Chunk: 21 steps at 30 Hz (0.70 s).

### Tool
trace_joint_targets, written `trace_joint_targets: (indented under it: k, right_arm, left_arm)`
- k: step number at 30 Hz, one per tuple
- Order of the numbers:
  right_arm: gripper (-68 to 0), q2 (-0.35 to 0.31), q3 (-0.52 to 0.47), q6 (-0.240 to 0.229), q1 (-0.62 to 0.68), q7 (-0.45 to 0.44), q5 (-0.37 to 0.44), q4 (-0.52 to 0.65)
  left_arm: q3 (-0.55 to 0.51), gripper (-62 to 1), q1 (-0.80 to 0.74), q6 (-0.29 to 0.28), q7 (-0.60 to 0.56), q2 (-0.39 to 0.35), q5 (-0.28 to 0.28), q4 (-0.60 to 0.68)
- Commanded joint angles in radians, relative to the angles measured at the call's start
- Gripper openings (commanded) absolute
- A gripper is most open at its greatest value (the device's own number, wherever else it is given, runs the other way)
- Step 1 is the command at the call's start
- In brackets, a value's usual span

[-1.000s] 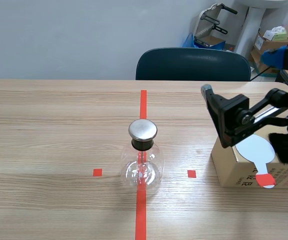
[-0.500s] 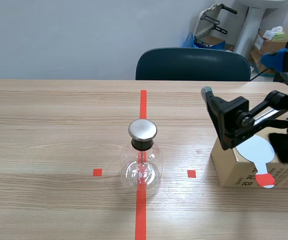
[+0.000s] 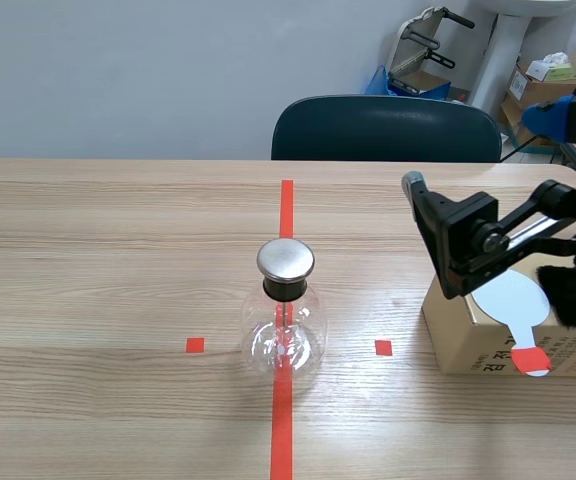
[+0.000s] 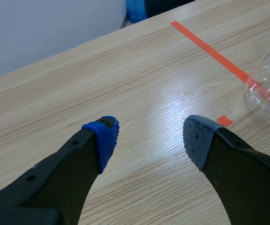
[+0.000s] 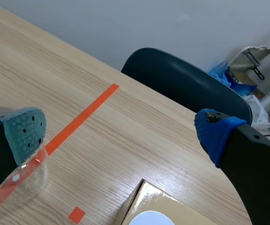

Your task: Do the electroscope experiment

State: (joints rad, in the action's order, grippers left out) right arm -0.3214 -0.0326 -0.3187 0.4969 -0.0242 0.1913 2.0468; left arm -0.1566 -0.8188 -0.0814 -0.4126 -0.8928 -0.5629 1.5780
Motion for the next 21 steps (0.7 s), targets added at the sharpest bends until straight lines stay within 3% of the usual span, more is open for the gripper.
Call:
trace_joint_targets:
  k: [1, 5, 7, 16, 21]
  right_arm:
    - [0.4, 0.0, -0.011, 0.003, 0.002, -0.026, 0.008, 0.001]
    - [0.4, 0.0, -0.012, 0.004, 0.002, -0.026, 0.008, 0.001]
    - [0.4, 0.0, -0.012, 0.004, 0.002, -0.026, 0.008, 0.001]
    - [0.4, 0.0, -0.012, 0.004, 0.002, -0.023, 0.007, 0.001]
    - [0.4, 0.0, -0.012, 0.004, 0.002, -0.023, 0.007, 0.001]
  left_arm:
    - [-0.032, -27.7, 0.055, 0.008, 0.044, 0.142, 0.099, 0.026]
    - [-0.082, -27.6, 0.14, -0.052, 0.148, 0.391, 0.389, 0.03]
    - [-0.087, -27.6, 0.136, -0.078, 0.14, 0.45, 0.461, 0.047]
    - [-0.086, -27.7, 0.082, -0.079, 0.138, 0.477, 0.398, 0.136]
    - [-0.086, -27.7, 0.082, -0.079, 0.145, 0.477, 0.394, 0.138]
